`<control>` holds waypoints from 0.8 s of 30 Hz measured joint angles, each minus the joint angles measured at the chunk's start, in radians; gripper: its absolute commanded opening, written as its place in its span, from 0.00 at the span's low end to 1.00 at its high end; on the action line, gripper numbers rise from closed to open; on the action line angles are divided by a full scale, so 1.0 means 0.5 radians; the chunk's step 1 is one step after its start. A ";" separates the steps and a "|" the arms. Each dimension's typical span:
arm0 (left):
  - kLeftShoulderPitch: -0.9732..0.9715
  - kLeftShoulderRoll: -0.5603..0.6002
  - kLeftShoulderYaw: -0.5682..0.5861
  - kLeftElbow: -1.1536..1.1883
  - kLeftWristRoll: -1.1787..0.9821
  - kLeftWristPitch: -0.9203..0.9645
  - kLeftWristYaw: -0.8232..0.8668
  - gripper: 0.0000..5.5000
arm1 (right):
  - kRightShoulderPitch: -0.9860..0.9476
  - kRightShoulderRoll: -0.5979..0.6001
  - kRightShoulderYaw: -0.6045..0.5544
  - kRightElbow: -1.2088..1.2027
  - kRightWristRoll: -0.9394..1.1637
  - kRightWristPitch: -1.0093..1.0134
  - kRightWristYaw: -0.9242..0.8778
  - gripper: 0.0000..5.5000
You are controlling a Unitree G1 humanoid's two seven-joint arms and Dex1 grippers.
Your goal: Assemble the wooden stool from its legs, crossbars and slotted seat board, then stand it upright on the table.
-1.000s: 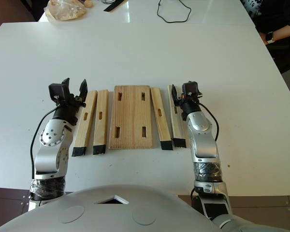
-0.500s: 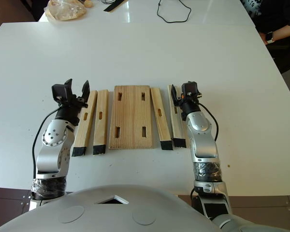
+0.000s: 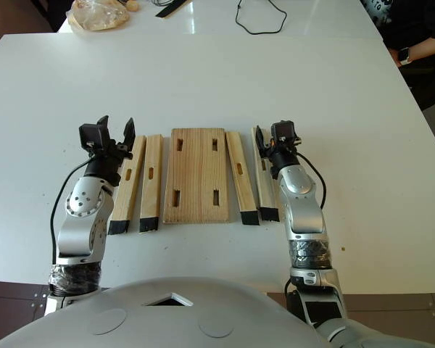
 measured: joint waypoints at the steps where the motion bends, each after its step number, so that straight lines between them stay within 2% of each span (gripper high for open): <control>1: -0.002 0.000 0.000 0.003 0.000 0.000 0.000 0.53 | -0.001 0.001 0.000 0.001 0.000 0.000 0.000 0.61; 24: -0.023 0.012 0.020 0.011 0.002 0.007 0.000 0.53 | 0.000 0.028 0.003 0.002 -0.004 -0.003 -0.030 0.61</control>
